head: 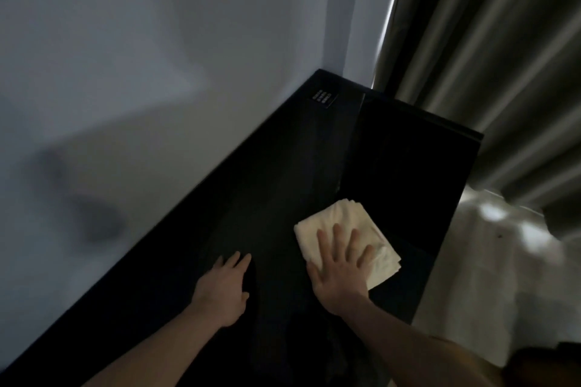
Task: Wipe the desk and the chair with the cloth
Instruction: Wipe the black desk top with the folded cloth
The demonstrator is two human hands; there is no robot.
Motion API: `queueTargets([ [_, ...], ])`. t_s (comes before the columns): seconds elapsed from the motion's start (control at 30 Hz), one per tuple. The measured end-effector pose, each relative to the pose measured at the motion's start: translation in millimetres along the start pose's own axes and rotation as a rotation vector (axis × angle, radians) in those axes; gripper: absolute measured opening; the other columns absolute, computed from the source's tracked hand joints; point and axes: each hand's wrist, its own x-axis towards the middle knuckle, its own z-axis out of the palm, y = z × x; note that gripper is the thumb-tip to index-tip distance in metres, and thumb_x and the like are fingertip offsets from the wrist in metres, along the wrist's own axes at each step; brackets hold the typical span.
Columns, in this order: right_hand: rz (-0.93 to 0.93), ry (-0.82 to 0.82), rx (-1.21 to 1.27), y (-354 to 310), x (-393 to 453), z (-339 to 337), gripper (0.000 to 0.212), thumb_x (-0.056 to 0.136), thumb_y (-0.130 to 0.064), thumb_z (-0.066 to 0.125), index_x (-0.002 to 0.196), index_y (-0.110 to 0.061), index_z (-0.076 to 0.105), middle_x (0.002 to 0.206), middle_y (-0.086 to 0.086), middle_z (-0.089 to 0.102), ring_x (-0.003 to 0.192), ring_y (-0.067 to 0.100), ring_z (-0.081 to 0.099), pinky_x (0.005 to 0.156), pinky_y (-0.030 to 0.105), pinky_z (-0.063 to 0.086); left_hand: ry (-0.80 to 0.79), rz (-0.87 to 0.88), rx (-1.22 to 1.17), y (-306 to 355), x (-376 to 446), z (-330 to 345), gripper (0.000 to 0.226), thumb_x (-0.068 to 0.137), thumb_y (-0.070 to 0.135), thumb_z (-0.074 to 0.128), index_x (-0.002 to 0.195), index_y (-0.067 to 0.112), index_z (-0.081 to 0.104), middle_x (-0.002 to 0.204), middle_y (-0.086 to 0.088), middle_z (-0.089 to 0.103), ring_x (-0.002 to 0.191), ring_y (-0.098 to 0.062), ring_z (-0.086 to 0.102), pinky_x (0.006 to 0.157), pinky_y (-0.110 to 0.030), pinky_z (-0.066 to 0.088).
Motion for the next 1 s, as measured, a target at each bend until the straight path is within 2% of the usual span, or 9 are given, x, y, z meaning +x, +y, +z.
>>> queueTargets([
  [0.17, -0.111, -0.062, 0.016, -56.9, -91.2, 43.2, 0.077, 0.103, -0.07, 0.009, 0.162, -0.035, -0.027, 0.165, 0.007, -0.044, 0.145, 0.044, -0.047, 0.118, 0.071, -0.023, -0.037, -0.049, -0.14, -29.7, -97.1, 46.2, 0.078, 0.105, 0.035, 0.053, 0.167, 0.034, 0.007, 0.176, 0.005, -0.002, 0.161, -0.023, 0.009, 0.126, -0.036, 0.029],
  [0.37, -0.214, -0.252, 0.022, -118.1, -199.0, 89.1, 0.078, 0.104, -0.07, 0.014, 0.161, -0.038, -0.029, 0.16, 0.002, -0.051, 0.143, 0.04, -0.051, 0.117, 0.067, -0.029, -0.107, -0.158, -0.248, -86.4, -207.3, 109.3, 0.076, 0.103, 0.04, 0.055, 0.166, 0.035, 0.015, 0.175, 0.007, -0.002, 0.16, -0.02, 0.01, 0.125, -0.036, 0.031],
  [0.5, -0.273, -0.333, 0.057, -121.9, -231.3, 89.9, 0.076, 0.103, -0.075, 0.013, 0.163, -0.043, -0.02, 0.165, -0.003, -0.042, 0.15, 0.036, -0.042, 0.122, 0.065, -0.02, -0.09, -0.226, -0.266, -118.7, -261.0, 147.4, 0.08, 0.097, 0.04, 0.059, 0.166, 0.033, 0.02, 0.176, 0.005, -0.001, 0.16, -0.023, 0.014, 0.124, -0.033, 0.029],
  [0.6, -0.208, -0.25, 0.155, -111.5, -231.2, 69.3, 0.079, 0.097, -0.079, 0.007, 0.165, -0.044, -0.014, 0.172, -0.007, -0.027, 0.159, 0.028, -0.026, 0.128, 0.058, -0.011, -0.083, -0.316, -0.312, -142.4, -288.9, 164.8, 0.085, 0.095, 0.044, 0.059, 0.167, 0.028, 0.017, 0.175, 0.001, -0.005, 0.159, -0.027, 0.016, 0.123, -0.033, 0.031],
  [0.67, -0.133, -0.18, 0.165, -101.7, -221.1, 60.8, 0.08, 0.102, -0.076, 0.018, 0.166, -0.041, -0.014, 0.175, -0.005, -0.022, 0.161, 0.026, -0.021, 0.13, 0.054, -0.007, -0.074, -0.358, -0.327, -154.1, -301.7, 176.2, 0.087, 0.096, 0.05, 0.055, 0.168, 0.023, 0.014, 0.175, -0.003, -0.009, 0.159, -0.028, 0.015, 0.124, -0.032, 0.027],
  [0.77, -0.085, -0.243, 0.08, -96.9, -207.4, 62.0, 0.089, 0.101, -0.076, 0.032, 0.166, -0.04, -0.015, 0.174, -0.003, -0.026, 0.159, 0.029, -0.025, 0.128, 0.062, -0.009, -0.056, -0.343, -0.403, -166.1, -315.9, 203.8, 0.103, 0.091, 0.082, 0.036, 0.168, 0.018, 0.013, 0.17, -0.005, -0.02, 0.161, -0.031, 0.007, 0.128, -0.033, 0.017],
  [0.8, -0.082, -0.274, 0.055, -99.4, -206.1, 65.4, 0.092, 0.099, -0.078, 0.033, 0.165, -0.038, -0.018, 0.172, -0.002, -0.031, 0.157, 0.031, -0.03, 0.126, 0.066, -0.012, -0.07, -0.358, -0.428, -165.7, -317.4, 208.7, 0.103, 0.092, 0.075, 0.046, 0.168, 0.017, 0.011, 0.172, -0.008, -0.018, 0.161, -0.032, 0.01, 0.127, -0.035, 0.021],
  [0.87, -0.078, -0.292, 0.031, -107.1, -206.9, 76.8, 0.097, 0.098, -0.078, 0.036, 0.162, -0.037, -0.025, 0.166, 0.002, -0.041, 0.152, 0.034, -0.039, 0.122, 0.069, -0.016, -0.043, -0.377, -0.449, -163.6, -320.2, 215.0, 0.095, 0.097, 0.042, 0.064, 0.168, 0.014, 0.007, 0.174, -0.013, -0.01, 0.159, -0.034, 0.018, 0.124, -0.041, 0.028],
  [1.0, -0.063, -0.25, 0.031, -123.1, -221.5, 94.2, 0.089, 0.101, -0.073, 0.031, 0.162, -0.038, -0.023, 0.165, 0.006, -0.044, 0.149, 0.038, -0.044, 0.119, 0.072, -0.02, -0.034, -0.356, -0.477, -163.4, -317.7, 212.7, 0.088, 0.099, 0.024, 0.061, 0.168, 0.014, 0.007, 0.175, -0.011, -0.009, 0.159, -0.033, 0.021, 0.123, -0.041, 0.03],
])
